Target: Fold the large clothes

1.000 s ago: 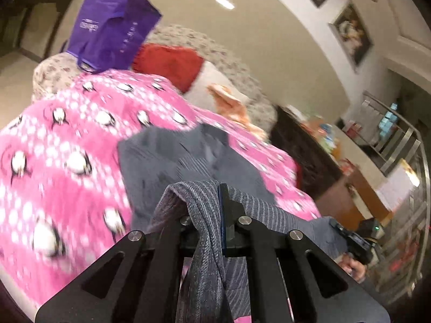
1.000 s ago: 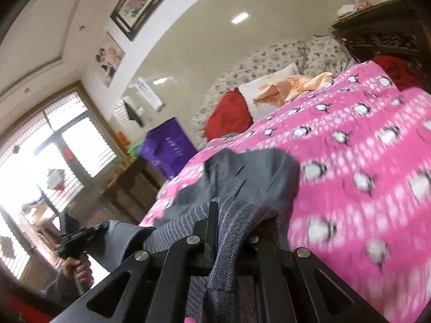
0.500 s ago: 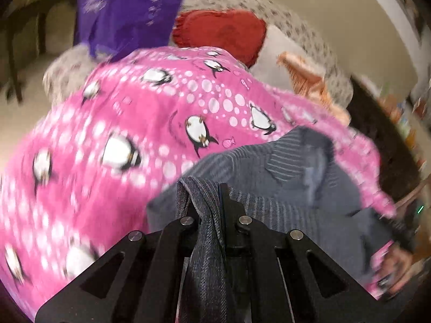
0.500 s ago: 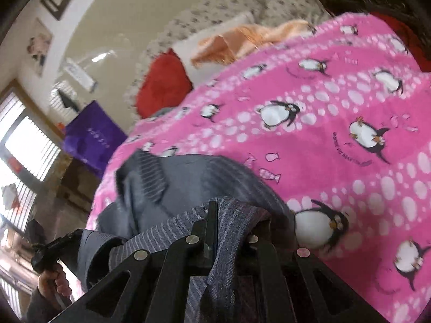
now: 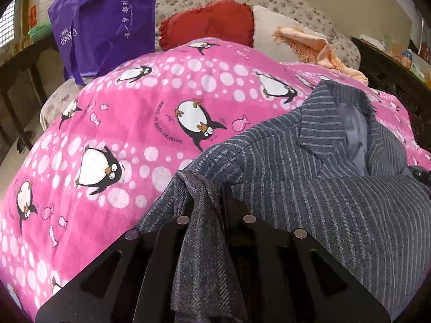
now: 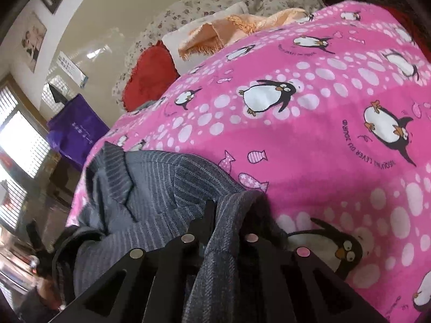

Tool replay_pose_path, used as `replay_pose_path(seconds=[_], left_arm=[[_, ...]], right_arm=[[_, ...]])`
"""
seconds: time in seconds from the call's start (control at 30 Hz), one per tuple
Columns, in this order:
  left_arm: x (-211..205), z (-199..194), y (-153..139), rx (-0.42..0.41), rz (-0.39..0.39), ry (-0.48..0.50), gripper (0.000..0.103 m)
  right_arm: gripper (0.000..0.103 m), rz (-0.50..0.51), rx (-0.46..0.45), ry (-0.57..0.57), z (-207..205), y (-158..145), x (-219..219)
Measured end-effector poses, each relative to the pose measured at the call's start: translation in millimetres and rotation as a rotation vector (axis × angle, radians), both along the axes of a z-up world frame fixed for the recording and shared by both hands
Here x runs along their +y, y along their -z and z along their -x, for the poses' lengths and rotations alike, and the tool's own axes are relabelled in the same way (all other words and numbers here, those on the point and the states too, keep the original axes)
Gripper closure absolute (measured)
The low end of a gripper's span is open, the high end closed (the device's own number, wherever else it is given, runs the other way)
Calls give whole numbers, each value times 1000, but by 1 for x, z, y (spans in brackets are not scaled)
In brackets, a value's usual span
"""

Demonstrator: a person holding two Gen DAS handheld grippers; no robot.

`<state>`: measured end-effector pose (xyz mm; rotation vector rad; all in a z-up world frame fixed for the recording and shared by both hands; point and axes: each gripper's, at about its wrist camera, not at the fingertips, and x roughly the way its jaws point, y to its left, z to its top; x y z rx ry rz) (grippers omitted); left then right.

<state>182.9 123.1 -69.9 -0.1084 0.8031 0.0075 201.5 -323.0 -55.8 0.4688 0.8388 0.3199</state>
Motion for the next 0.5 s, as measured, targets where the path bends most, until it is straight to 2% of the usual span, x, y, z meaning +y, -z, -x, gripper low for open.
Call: replay_pose_path(seconds=[0.03,0.1,0.13,0.17,0.2,0.23,0.27,0.4,0.5], left_arm=[[5,0,-1,18,29,1,94],[14,-3,-5,67,73,5,91],[13,-3,-9,85,75,8,88],[15,-1,-15,97,67,11,78],[17,3,-21,92,45,11,54],[18,8,-27,83,8,-2,40],[21,16,-35,61,-27,-16,31],[28,57,-61,7,-23,-47,31],[3,101,-80,-76,24,31,31]], right_arm=[[93,-20,22,-5,2,-3,-2],[69,-54,74,-21,6,-12,-8],[68,-72,91,-26,9,-17,-11],[68,-77,91,-27,15,-23,-12],[68,-78,81,-28,21,-31,-14],[68,-71,63,-29,31,-40,-18],[68,-60,45,-30,42,-49,-20],[68,6,-21,-35,86,-77,-26],[68,53,-118,-84,124,-94,-14]])
